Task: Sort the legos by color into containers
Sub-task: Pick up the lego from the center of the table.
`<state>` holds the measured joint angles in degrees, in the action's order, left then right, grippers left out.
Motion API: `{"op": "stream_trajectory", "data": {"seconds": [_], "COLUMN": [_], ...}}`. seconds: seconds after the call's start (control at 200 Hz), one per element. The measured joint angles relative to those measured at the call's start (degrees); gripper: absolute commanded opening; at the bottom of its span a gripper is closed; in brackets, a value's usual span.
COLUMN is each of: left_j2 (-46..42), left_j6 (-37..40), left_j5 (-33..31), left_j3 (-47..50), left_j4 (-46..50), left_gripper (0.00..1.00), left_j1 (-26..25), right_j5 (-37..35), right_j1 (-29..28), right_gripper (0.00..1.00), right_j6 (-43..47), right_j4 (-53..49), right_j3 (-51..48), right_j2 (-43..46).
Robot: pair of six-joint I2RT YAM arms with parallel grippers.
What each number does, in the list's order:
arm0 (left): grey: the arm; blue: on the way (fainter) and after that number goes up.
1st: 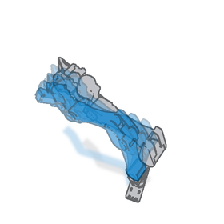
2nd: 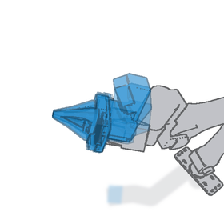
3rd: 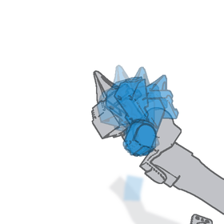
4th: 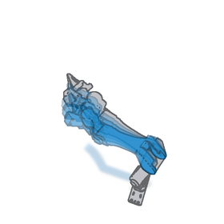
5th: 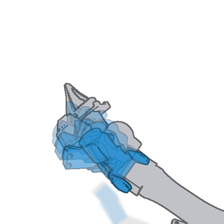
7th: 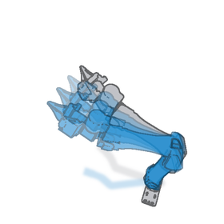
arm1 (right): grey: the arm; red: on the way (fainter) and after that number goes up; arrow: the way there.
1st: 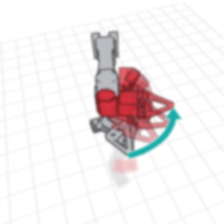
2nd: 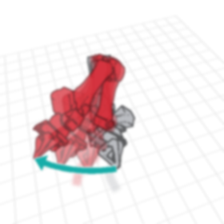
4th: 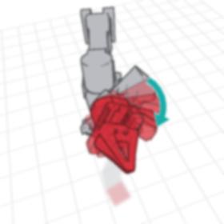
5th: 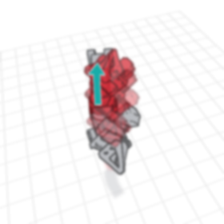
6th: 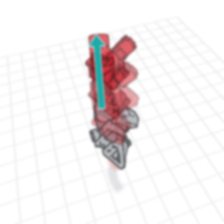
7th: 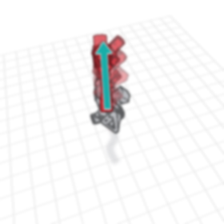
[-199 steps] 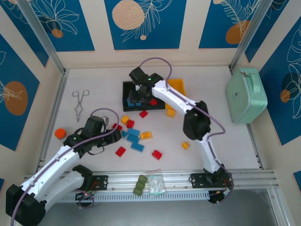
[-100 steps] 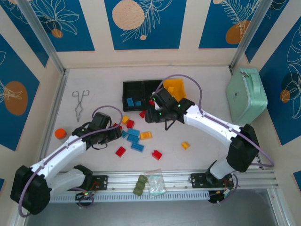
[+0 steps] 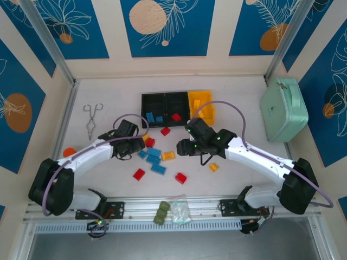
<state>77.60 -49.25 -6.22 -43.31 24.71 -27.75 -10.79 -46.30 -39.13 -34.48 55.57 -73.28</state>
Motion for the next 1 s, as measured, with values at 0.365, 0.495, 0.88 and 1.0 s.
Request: {"op": "stream_trajectory", "data": {"seconds": [0.365,0.495,0.88,1.0], "left_j2": [9.22,10.93,13.22,12.63], "left_j6": [0.24,0.26,2.56,4.15], "left_j5": [-2.51,-3.65,-5.42,-5.53], "left_j3": [-3.48,-3.58,-4.02,-4.09], "left_j4": [-1.64,-1.64,-1.66,-1.33], "left_gripper": [0.64,0.62,0.31,0.22], "left_j1": [0.0,0.0,0.37,0.37], "right_j5": [0.04,0.07,0.26,0.26], "right_j1": [1.88,1.92,1.92,1.92], "right_gripper": [0.52,0.52,0.52,0.52], "right_j6": [-1.07,-1.46,-1.88,-1.88], "right_j4": [0.44,0.59,0.76,0.87], "right_j3": [-1.44,-1.81,-2.05,-2.12], "right_j2": [1.88,1.92,1.92,1.92]}}
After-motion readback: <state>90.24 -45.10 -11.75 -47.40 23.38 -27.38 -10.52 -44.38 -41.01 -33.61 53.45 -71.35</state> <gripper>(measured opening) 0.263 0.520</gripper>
